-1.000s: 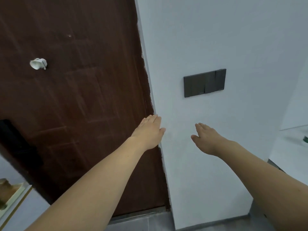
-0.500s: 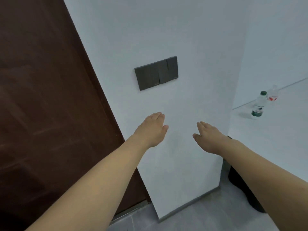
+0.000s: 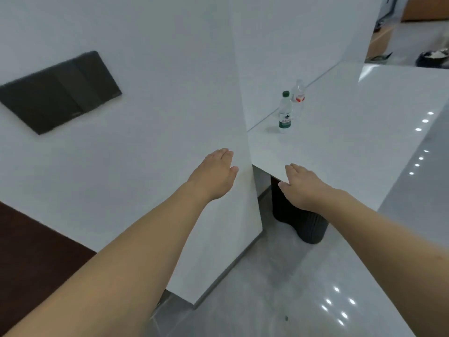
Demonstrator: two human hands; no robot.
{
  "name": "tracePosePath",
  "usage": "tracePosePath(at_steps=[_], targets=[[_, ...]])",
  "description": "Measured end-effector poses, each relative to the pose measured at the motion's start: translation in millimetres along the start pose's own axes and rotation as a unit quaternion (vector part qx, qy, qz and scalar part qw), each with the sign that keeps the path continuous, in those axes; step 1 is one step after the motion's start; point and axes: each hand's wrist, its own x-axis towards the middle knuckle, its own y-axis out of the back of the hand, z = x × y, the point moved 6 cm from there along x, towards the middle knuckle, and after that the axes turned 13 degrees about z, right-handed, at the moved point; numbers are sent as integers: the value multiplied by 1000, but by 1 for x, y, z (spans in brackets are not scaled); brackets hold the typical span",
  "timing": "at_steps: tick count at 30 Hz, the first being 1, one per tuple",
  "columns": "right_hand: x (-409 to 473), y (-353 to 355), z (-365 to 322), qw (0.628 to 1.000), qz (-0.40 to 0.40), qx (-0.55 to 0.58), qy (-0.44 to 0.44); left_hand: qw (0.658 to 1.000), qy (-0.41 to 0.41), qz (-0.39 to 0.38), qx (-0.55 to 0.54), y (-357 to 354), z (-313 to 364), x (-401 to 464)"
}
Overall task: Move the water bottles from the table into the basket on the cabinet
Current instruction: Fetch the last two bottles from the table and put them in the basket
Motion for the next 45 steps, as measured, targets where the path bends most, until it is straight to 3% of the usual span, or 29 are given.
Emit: tracePosePath(at_steps=[18, 24, 36, 45], targets=[[-33, -50, 289, 974, -46, 34, -220, 979, -157, -125, -24, -193, 247, 99], [-39, -87, 331, 963, -89, 35, -254, 967, -186, -175, -15, -249, 275, 105], [12, -111, 385, 951, -137, 32, -275, 962, -190, -195, -13, -309, 288, 173], [56, -89, 449, 962, -168, 33, -212, 973, -100, -209, -4, -335, 322, 202]])
